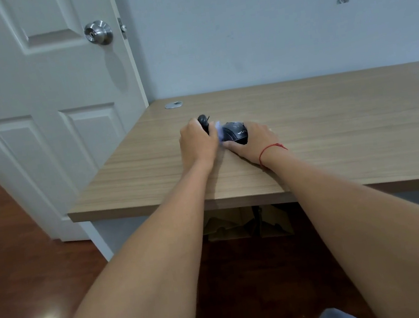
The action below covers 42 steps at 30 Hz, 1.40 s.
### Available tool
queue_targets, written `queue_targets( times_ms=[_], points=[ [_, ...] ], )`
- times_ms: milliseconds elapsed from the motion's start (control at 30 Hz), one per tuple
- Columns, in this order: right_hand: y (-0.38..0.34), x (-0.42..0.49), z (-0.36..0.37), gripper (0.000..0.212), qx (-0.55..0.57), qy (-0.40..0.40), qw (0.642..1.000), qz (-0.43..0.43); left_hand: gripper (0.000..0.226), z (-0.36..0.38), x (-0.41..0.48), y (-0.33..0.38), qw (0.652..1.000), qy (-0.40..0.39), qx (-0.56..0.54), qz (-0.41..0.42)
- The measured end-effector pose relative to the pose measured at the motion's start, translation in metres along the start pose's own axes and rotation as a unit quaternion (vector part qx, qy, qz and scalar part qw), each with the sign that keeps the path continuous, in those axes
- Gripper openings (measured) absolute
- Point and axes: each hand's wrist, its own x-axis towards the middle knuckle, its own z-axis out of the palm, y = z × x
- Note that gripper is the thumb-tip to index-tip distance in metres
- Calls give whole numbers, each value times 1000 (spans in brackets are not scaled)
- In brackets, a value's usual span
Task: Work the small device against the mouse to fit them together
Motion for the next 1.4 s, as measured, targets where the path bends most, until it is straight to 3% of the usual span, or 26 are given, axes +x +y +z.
queue_targets(
  times_ms=[133,267,400,500,667,933,1267,1400],
  points=[
    [0,0,-2,39,23,-9,1000,2,30,3,2,-1,1000,12,19,-3],
    [2,8,2,33,41,-7,999,23,29,-2,1,2,996,49,-67,29],
    [6,11,5,30,32,-1,999,13,27,0,0,0,1000,7,-21,5],
    [8,13,8,32,33,5,999,11,28,3,3,-4,1000,-1,6,-12],
    [10,17,10,36,34,11,999,18,35,0,2,2,997,8,-76,12],
    [13,21,13,40,32,9,999,9,37,2,7,-5,994,16,-104,-18],
    [14,21,14,42,45,11,999,13,30,4,6,-5,998,-5,-62,10],
    [13,21,14,37,54,4,998,16,41,0,3,-1,998,11,-65,20]
  ],
)
